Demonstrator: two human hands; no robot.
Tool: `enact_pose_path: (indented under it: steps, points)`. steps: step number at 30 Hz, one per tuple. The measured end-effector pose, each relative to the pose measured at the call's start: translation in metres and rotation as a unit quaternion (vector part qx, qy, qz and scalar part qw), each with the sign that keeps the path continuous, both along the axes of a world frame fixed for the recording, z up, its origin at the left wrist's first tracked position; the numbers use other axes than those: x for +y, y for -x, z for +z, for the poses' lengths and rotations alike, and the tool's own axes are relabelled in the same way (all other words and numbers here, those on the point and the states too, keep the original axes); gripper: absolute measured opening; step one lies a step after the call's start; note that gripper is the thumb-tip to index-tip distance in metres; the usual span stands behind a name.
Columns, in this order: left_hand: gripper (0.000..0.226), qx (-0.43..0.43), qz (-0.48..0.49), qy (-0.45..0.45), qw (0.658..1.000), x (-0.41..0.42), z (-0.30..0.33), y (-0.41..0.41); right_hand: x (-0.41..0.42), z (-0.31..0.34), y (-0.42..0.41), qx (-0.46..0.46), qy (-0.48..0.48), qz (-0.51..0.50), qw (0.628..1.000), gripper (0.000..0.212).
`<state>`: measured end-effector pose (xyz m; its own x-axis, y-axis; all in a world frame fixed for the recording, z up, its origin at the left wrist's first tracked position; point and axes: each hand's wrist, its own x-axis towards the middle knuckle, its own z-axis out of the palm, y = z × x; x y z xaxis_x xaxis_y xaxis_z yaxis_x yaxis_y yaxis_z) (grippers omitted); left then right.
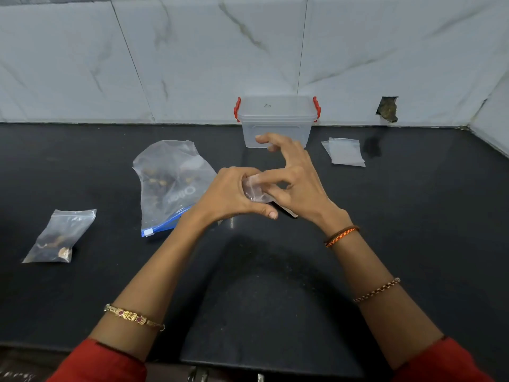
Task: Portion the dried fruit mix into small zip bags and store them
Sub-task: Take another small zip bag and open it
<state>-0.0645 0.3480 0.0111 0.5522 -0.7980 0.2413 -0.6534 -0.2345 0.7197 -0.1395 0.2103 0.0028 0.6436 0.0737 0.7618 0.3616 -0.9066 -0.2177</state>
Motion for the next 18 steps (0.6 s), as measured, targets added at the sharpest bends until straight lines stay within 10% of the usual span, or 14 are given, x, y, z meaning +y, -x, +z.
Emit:
enact_pose_path:
  steps: [7, 18]
  points:
    - [0.061, -0.053, 0.100, 0.048, 0.992, 0.019, 0.002, 0.001, -0.018, -0.020, 0.014, 0.105, -0.267, -0.143, 0.947, 0.011]
    - [0.044, -0.169, 0.284, -0.084, 0.940, 0.068, -0.013, -0.010, -0.013, -0.041, 0.015, 0.365, -0.221, -0.284, 0.859, 0.026]
